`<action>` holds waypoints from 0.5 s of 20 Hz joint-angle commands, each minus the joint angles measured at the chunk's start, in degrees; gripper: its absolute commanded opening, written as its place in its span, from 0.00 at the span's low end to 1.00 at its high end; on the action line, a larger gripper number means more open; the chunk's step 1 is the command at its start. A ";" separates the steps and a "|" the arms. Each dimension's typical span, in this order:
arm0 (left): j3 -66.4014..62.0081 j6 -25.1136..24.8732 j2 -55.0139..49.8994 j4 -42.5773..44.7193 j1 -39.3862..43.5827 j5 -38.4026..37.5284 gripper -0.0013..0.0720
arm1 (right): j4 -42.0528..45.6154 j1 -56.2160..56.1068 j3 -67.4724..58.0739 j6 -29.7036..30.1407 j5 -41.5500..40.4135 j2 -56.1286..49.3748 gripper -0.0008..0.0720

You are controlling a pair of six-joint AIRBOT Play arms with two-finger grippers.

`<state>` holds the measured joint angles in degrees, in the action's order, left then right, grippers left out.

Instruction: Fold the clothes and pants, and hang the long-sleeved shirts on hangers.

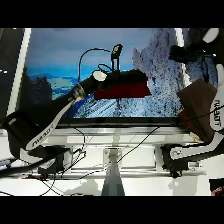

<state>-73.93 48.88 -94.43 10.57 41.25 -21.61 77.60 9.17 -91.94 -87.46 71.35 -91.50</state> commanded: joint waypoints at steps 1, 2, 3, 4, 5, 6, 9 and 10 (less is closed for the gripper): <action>0.00 -1.81 1.53 5.46 -1.18 2.64 1.00 | -0.72 5.18 5.38 7.56 2.08 0.26 0.72; 0.00 -1.81 2.84 9.62 -2.86 0.59 1.00 | -2.78 5.18 8.02 9.25 1.46 0.20 0.73; 0.00 -1.79 4.13 13.90 -4.81 -2.86 1.00 | -7.34 5.01 11.26 11.02 0.46 0.09 0.79; 0.00 -1.77 5.22 17.49 -6.82 -7.50 1.00 | -13.57 4.66 14.36 13.60 -0.90 -0.24 0.79; 0.00 -1.77 6.19 20.76 -9.18 -13.46 0.99 | -20.83 4.17 17.64 16.13 -2.49 -0.87 0.80; 0.00 -1.77 6.86 23.65 -11.47 -18.53 0.99 | -26.88 3.45 20.31 17.81 -3.91 -1.77 0.80; 0.00 -1.16 8.09 31.76 -18.69 -29.64 0.85 | -36.98 -0.66 23.78 20.46 -5.31 -6.58 0.92; 0.00 0.28 8.39 34.64 -20.94 -31.04 0.85 | -37.99 -2.60 23.74 20.44 -5.42 -8.26 0.98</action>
<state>-73.93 47.46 -87.37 35.38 26.33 -42.59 50.24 9.89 -71.37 -70.41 67.29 -96.14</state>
